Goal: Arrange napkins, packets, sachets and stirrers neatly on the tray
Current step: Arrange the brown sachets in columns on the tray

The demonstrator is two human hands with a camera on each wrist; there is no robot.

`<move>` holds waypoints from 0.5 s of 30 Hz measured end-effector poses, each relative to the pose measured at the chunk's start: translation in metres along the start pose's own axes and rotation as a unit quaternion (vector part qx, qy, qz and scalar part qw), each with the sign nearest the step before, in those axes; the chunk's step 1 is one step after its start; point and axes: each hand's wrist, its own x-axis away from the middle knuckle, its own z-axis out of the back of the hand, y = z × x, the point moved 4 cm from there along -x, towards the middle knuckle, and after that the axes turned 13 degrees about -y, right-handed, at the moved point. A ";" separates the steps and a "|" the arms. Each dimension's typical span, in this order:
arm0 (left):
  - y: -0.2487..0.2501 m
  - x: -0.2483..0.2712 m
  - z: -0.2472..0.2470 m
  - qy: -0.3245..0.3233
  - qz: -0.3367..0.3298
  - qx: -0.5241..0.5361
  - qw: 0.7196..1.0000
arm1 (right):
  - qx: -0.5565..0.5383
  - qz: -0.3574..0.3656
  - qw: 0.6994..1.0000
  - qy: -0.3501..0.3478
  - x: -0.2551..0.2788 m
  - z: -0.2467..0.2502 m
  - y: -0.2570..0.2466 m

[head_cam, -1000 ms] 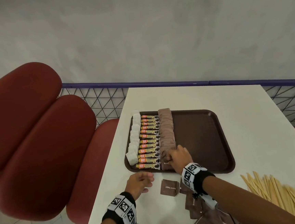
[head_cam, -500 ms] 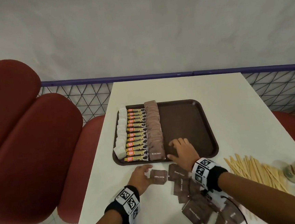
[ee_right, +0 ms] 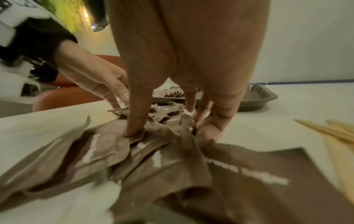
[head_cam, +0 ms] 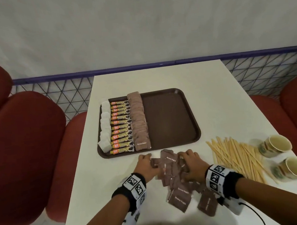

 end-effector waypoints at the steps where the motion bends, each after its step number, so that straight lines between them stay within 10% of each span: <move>1: 0.001 0.000 -0.003 -0.008 -0.002 -0.009 1.000 | -0.017 0.013 1.000 -0.004 -0.002 0.000 -0.005; 15: 0.001 0.012 -0.013 -0.053 -0.002 -0.184 0.981 | -0.036 0.062 0.997 -0.029 -0.014 0.005 -0.031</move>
